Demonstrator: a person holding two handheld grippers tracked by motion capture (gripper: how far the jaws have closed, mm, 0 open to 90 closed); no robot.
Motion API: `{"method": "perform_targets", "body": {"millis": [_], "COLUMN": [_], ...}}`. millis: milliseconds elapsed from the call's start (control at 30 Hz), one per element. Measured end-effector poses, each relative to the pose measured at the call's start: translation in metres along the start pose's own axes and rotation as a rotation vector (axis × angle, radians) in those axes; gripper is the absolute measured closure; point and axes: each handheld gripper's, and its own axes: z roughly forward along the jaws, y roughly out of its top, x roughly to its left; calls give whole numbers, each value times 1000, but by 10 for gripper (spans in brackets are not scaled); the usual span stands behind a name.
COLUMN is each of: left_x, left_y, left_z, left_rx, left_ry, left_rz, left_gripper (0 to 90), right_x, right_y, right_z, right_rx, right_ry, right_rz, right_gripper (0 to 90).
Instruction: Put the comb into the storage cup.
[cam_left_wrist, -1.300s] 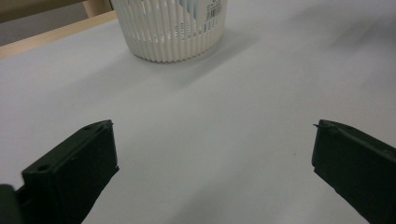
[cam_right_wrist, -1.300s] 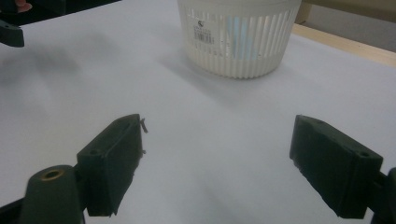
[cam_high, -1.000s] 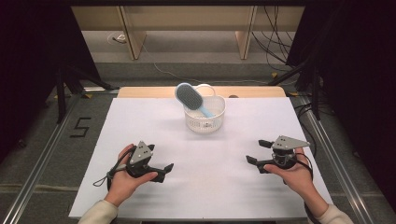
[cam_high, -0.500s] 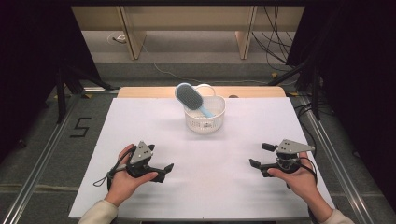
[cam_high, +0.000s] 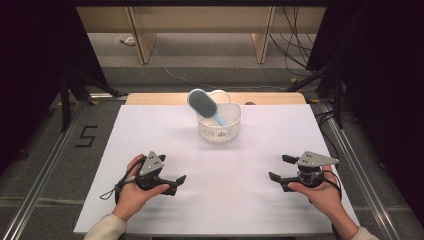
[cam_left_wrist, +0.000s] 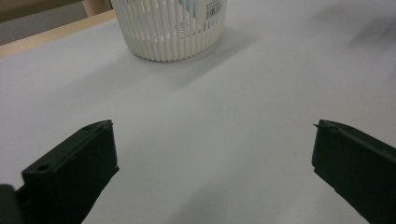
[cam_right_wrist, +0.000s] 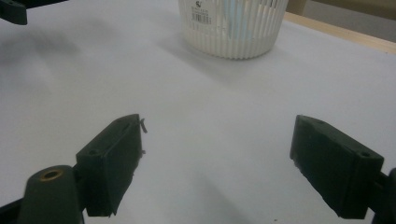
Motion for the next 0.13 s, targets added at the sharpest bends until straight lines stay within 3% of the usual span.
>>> {"method": "perform_targets", "body": {"millis": [133], "left_x": [0], "left_y": [0], "left_z": [0], "left_rx": [-1], "left_ry": [0], "left_rz": [-1], "left_gripper": [0], "right_x": [0], "right_y": [0], "right_z": [0], "right_rx": [1], "right_ry": [-1], "right_rz": [-4], "right_gripper": [182]}}
